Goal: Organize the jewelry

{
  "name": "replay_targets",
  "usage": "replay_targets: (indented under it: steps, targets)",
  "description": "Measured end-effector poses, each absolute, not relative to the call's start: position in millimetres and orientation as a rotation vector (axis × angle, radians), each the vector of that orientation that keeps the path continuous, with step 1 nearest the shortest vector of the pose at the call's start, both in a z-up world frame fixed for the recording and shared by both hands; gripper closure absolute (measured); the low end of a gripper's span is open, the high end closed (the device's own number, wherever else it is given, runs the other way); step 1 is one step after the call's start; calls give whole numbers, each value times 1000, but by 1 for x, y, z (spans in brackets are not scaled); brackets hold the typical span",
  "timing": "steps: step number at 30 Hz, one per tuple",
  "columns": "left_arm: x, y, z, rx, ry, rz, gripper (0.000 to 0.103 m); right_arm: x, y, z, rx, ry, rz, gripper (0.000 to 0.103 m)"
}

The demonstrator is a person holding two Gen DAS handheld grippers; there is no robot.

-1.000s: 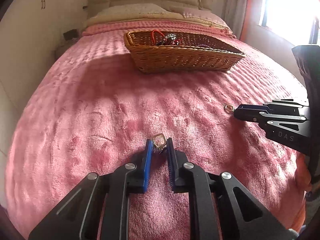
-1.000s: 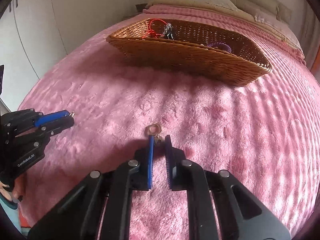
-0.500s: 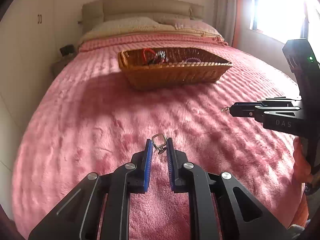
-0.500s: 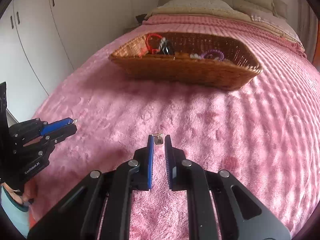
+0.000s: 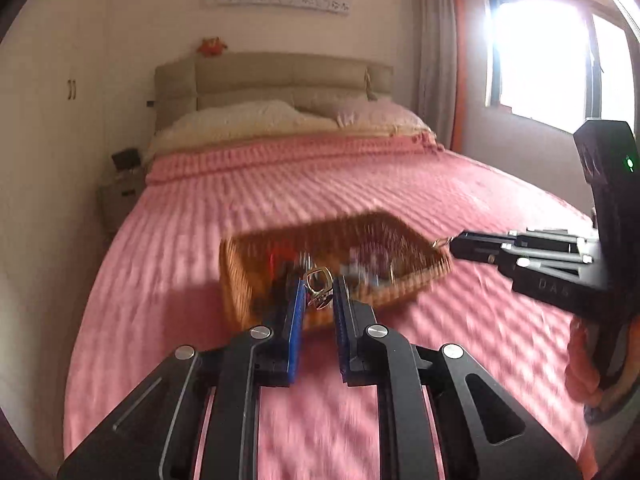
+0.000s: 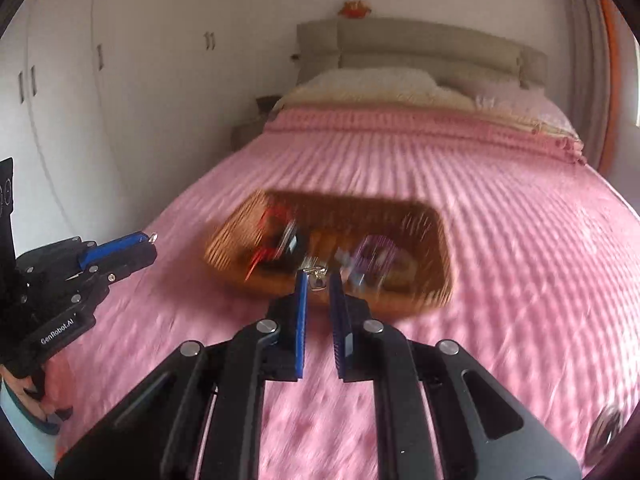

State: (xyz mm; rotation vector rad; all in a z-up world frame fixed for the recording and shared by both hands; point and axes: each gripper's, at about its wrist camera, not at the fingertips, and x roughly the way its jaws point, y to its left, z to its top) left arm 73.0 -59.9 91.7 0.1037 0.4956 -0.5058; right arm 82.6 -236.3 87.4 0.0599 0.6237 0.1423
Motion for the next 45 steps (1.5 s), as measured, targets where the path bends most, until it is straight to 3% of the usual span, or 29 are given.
replay_targets:
  steps: [5, 10, 16, 17, 19, 22, 24, 27, 30, 32, 34, 37, 40, 45]
  targets:
    - [151, -89, 82, 48, 530, -475, 91, 152, -252, 77, 116, 670, 101, 94]
    - [208, -101, 53, 10, 611, -442, 90, 229, -260, 33, 218, 837, 119, 94]
    - [233, -102, 35, -9, 659, -421, 89, 265, -255, 3, 223, 924, 102, 93]
    - [234, -100, 34, -17, 652, -410, 88, 268, -255, 2, 233, 928, 106, 93]
    - [233, -96, 35, -36, 641, -398, 70, 268, -257, 2, 254, 922, 114, 91]
    - [227, -89, 44, -62, 626, -408, 65, 260, -257, 11, 233, 895, 105, 76]
    - [214, -85, 54, -54, 603, -410, 64, 244, -257, 22, 225, 872, 112, 76]
    - [185, -76, 71, -49, 556, -413, 48, 214, -257, 41, 212, 821, 121, 73]
    - [146, -61, 88, -40, 482, -403, 41, 166, -251, 63, 193, 717, 115, 49]
    - [114, -49, 95, -38, 427, -389, 40, 137, -249, 73, 190, 643, 115, 47]
    - [84, -37, 98, -45, 364, -347, 26, 107, -244, 79, 180, 568, 104, 44]
    - [44, -25, 93, -40, 262, -247, 17, 68, -233, 76, 117, 455, 28, 32]
    - [18, -26, 78, 18, 197, -159, 16, 42, -227, 64, 102, 398, -6, 25]
    - [9, -38, 57, 76, 139, -91, 11, 28, -225, 43, 66, 353, -60, 23]
